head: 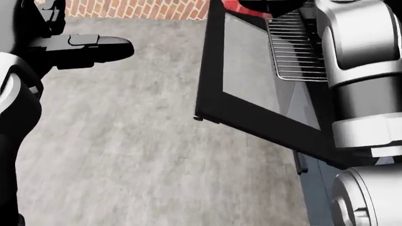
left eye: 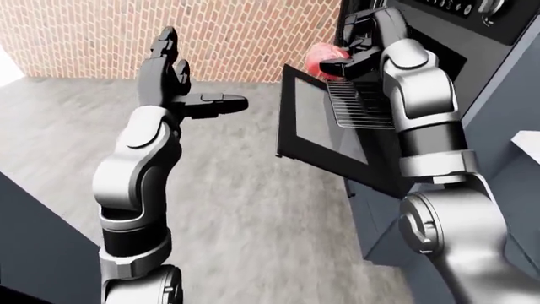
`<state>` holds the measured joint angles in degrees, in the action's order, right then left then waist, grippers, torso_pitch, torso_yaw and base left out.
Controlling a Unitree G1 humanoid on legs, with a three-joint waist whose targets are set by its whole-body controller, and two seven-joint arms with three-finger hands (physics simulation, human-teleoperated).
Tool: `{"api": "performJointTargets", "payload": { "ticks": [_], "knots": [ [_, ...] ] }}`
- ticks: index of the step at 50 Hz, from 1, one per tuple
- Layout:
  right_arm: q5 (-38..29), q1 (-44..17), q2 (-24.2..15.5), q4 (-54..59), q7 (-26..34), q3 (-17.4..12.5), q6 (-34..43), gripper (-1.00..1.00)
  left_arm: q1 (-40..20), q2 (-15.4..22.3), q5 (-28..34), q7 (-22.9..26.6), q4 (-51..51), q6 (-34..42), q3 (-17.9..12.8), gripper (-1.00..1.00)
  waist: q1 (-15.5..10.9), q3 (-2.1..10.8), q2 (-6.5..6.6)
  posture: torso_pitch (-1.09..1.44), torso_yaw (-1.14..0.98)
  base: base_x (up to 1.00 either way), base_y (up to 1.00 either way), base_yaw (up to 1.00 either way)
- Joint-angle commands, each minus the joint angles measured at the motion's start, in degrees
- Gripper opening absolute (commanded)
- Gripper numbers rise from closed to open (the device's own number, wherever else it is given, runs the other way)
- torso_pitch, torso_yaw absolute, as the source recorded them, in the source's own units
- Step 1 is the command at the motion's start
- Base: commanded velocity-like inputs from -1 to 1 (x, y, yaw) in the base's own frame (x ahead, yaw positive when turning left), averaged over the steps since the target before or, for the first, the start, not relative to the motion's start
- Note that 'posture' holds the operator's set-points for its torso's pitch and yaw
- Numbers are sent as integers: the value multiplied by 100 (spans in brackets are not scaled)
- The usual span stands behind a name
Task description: Place the steak on the rack of the oven.
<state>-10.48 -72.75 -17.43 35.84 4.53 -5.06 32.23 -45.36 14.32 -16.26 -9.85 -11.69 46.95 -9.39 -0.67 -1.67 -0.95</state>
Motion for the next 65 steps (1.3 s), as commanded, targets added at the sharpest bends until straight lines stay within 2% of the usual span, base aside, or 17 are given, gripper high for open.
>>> {"api": "performJointTargets", "payload": {
  "ticks": [1,2,6,12,16,17,19,25,29,30,34,42,51,55,56,57,65],
  "knots": [
    [-22,-201,-114,-214,-71,-89,-182,-100,-172,15,-18,30,-142,-166,13,100,28,145,-47,0,0,8,-6,0],
    [-21,-199,-115,-250,-68,-91,-150,-100,-171,14,-17,29,-144,-165,13,100,17,198,-254,0,0,10,-6,0],
    [-20,-208,-121,-258,-70,-94,-132,-100,-174,10,-15,29,-145,-162,15,100,37,135,-152,0,0,9,-6,0],
    [-20,-223,-108,-153,-92,-86,-215,-100,-196,16,-27,26,-127,-160,1,100,54,70,191,0,0,9,-6,0],
    [-27,-266,-123,-172,-80,-84,-167,-100,-189,16,-25,27,-107,-178,7,100,123,136,696,0,0,9,-6,0],
    [-31,-281,-130,-171,-74,-83,-152,-100,-192,16,-24,30,-93,-187,8,100,80,125,456,0,0,10,-6,0],
    [-41,-302,-141,-143,-68,-80,-162,-100,-190,16,-24,36,-74,-204,8,100,105,155,535,0,0,9,-7,0],
    [-44,-295,-143,-155,-57,-89,-146,-100,-171,11,-34,23,-131,-172,8,100,58,142,216,0,0,9,-6,0],
    [-44,-291,-151,-202,-45,-91,-103,-100,-176,12,-37,22,-132,-168,9,100,17,223,-412,0,0,9,-6,0],
    [-42,-283,-146,-194,-53,-94,-117,-100,-187,13,-34,23,-110,-177,9,100,45,144,-95,0,0,9,-9,0],
    [-33,-257,-123,-118,-96,-98,-202,-100,-171,16,-44,20,-133,-169,0,100,41,172,-75,0,0,10,-10,0],
    [-48,-224,-88,-151,-74,-66,-184,-100,-194,35,-57,32,-59,-233,-10,100,167,195,628,0,0,9,-10,0],
    [-50,-198,-84,-155,-57,-73,-195,-100,-176,34,-67,16,-90,-221,-7,100,58,148,220,0,0,9,-10,0],
    [-56,-225,-96,-112,-59,-77,-216,-100,-184,41,-71,20,-85,-218,-11,100,22,233,-422,0,0,9,-10,0],
    [-58,-241,-100,-106,-56,-75,-208,-100,-191,43,-71,23,-71,-225,-11,100,48,145,-95,0,0,9,-9,0],
    [-62,-252,-102,-115,-48,-70,-190,-100,-198,43,-72,22,-65,-224,-12,100,21,157,-228,0,0,9,-11,0],
    [-78,-323,-120,-30,-40,-71,-204,-100,-191,40,-81,13,-64,-228,-10,100,59,72,241,0,0,9,-10,0]
  ]
}}
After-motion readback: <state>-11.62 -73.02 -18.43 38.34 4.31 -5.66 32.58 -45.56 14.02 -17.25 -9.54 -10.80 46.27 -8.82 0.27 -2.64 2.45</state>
